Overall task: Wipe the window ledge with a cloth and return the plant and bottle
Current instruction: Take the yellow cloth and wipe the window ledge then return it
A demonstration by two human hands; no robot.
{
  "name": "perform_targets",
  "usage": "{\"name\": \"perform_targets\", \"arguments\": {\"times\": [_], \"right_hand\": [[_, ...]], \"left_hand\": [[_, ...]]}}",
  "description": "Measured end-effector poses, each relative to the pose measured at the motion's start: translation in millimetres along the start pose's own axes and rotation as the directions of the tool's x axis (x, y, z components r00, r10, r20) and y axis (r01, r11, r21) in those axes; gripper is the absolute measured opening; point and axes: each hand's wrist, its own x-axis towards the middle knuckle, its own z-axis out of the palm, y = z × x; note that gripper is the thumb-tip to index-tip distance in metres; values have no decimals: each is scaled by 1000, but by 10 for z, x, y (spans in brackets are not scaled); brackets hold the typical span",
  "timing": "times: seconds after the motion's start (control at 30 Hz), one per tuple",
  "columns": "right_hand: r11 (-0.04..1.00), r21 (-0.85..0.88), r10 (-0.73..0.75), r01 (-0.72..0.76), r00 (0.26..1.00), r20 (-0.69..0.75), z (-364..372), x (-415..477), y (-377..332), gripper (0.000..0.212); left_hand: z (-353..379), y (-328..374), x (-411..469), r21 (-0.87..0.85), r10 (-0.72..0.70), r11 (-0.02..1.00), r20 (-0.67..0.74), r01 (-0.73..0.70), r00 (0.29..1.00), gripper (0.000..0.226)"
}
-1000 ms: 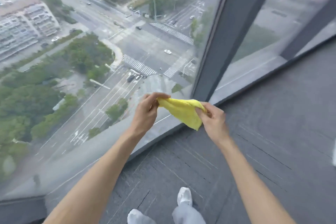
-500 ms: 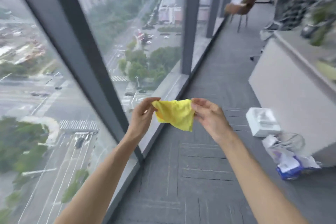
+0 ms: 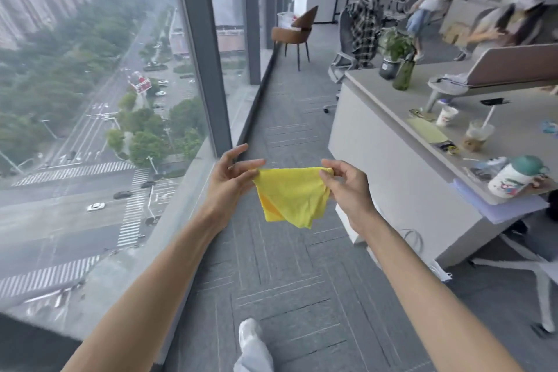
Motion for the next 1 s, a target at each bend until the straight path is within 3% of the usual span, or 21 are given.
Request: {"name": "perform_targets", "arguments": {"times": [0.1,0.33,0.5,0.63,0.8,0.9,1.0], "right_hand": [[981,-140,-144,135,988,-63,-37,733,-60,28],[981,-107,-179,164,972,-151,-130,2420,-196,36],[983,-40,-181,177,957,-228,-239,3514,-68,31],[962,-145,-263,231,923,-280,-362,4574,132,24],[919,-270,-349,287,911,-220,-660,5807,343,17],[941,-217,-310,258,916,-255,-821,6408,340,17],[950,-184,-298,252,908,-295,-959,7003,369,21]], "left_hand": [[212,-22,844,19,87,996,95,-89,992,55],[713,-15,2812,251,383,851,305,-462,872,62],[1113,-120,3901,263,337,858,360,-441,870,64],[1421,-381,4913,279,294,872,359,-402,886,53],[1897,-635,6069,365,267,842,357,-397,895,54],[2188,-707,6704,362,268,848,336,-387,903,57],[2436,-816,7362,428,276,793,382,-433,882,57]]}}
